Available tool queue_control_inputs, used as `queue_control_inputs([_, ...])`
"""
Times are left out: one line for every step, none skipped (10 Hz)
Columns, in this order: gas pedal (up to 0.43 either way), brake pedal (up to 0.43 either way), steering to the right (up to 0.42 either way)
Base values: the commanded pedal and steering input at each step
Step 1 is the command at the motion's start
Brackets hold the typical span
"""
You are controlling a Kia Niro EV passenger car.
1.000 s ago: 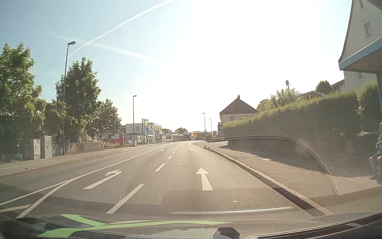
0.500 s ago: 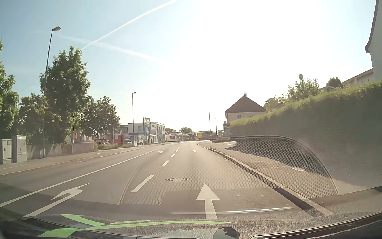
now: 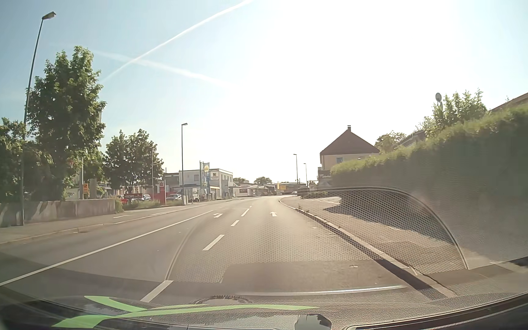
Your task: Follow the waypoints while adhering to traffic rules and regulations
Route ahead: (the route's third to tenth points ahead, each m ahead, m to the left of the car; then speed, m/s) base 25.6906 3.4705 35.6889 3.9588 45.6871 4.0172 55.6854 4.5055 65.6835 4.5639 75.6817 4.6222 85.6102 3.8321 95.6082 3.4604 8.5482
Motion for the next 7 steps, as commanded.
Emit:
queue_control_inputs([0.189,0.0,-0.025])
queue_control_inputs([0.189,0.0,-0.025])
queue_control_inputs([0.189,0.0,-0.025])
queue_control_inputs([0.189,0.0,-0.025])
queue_control_inputs([0.189,0.0,-0.025])
queue_control_inputs([0.189,0.0,-0.025])
queue_control_inputs([0.189,0.0,-0.024])
